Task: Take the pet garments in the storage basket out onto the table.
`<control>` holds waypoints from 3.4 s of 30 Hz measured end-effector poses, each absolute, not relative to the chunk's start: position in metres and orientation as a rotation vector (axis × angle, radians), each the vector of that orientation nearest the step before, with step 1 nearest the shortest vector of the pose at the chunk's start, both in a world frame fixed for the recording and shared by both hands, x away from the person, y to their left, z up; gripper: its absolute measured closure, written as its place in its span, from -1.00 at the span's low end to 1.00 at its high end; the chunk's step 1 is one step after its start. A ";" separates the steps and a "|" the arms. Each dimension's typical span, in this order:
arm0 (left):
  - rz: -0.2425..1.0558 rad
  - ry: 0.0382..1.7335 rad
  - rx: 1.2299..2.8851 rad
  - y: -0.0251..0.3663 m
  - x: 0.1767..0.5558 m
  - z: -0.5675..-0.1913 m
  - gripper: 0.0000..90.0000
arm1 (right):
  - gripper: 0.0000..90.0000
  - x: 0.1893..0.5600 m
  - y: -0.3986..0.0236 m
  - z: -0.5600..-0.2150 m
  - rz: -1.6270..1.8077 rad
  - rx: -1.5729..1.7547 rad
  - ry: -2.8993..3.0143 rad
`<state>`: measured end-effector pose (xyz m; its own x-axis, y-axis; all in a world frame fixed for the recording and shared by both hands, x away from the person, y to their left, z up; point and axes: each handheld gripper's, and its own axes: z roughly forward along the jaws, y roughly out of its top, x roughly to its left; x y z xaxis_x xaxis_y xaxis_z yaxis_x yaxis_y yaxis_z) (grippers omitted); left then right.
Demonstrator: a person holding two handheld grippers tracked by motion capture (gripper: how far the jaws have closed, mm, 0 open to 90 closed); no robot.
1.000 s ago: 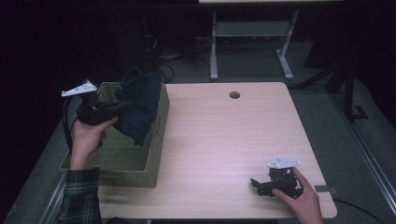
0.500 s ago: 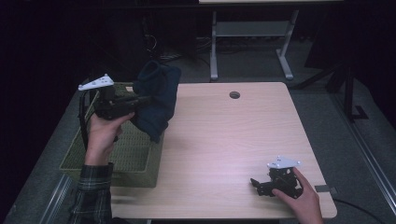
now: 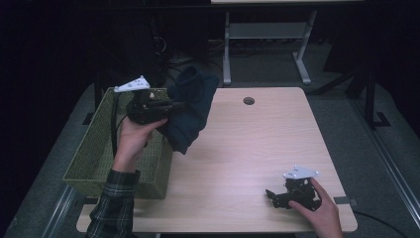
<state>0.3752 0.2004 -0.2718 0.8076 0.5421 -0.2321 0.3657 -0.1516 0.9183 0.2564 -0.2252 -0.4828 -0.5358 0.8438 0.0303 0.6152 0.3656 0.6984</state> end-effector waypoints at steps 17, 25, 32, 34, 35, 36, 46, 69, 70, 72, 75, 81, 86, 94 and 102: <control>0.074 0.620 1.878 0.125 0.389 -0.301 0.63 | -1.00 0.256 -0.225 -0.483 0.959 1.283 2.299; 0.072 0.603 1.904 0.108 0.394 -0.312 0.63 | -1.00 0.256 -0.225 -0.483 0.959 1.283 2.299; 0.063 0.584 1.922 0.091 0.397 -0.322 0.63 | -1.00 0.256 -0.225 -0.483 0.959 1.284 2.299; 0.057 0.577 1.933 0.085 0.398 -0.325 0.63 | -1.00 0.256 -0.225 -0.483 0.959 1.284 2.298; 0.054 0.574 1.939 0.082 0.398 -0.327 0.63 | -1.00 0.256 -0.225 -0.483 0.959 1.284 2.298; 0.049 0.573 1.942 0.078 0.398 -0.329 0.63 | -1.00 0.256 -0.225 -0.483 0.959 1.284 2.298; 0.011 0.550 2.004 0.044 0.401 -0.355 0.63 | -1.00 0.256 -0.225 -0.483 0.960 1.283 2.298; -0.005 0.573 2.138 0.003 0.414 -0.426 0.62 | -1.00 0.256 -0.225 -0.483 0.958 1.283 2.300; -0.009 0.580 2.131 0.001 0.414 -0.428 0.61 | -1.00 0.256 -0.225 -0.483 0.958 1.281 2.300; 0.006 0.572 2.153 -0.001 0.415 -0.432 0.59 | -1.00 0.256 -0.225 -0.483 0.960 1.278 2.301; 0.015 0.569 2.169 -0.006 0.415 -0.438 0.54 | -1.00 0.257 -0.225 -0.483 0.960 1.278 2.299; 0.007 0.560 2.184 -0.008 0.416 -0.443 0.27 | -1.00 0.257 -0.225 -0.483 0.957 1.278 2.300; 0.016 0.530 2.188 -0.005 0.416 -0.438 -0.03 | -1.00 0.257 -0.225 -0.483 0.959 1.278 2.300; 0.038 0.505 2.202 0.007 0.414 -0.423 -0.42 | -1.00 0.256 -0.225 -0.483 0.959 1.283 2.300; 0.069 0.496 2.185 0.017 0.410 -0.409 -0.57 | -1.00 0.256 -0.225 -0.483 0.959 1.287 2.300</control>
<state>0.4103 0.0168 -0.4092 0.9192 0.3734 -0.1248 0.3255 -0.5425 0.7744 0.2562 -0.2250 -0.4828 -0.5346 0.8444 0.0340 0.6186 0.3636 0.6966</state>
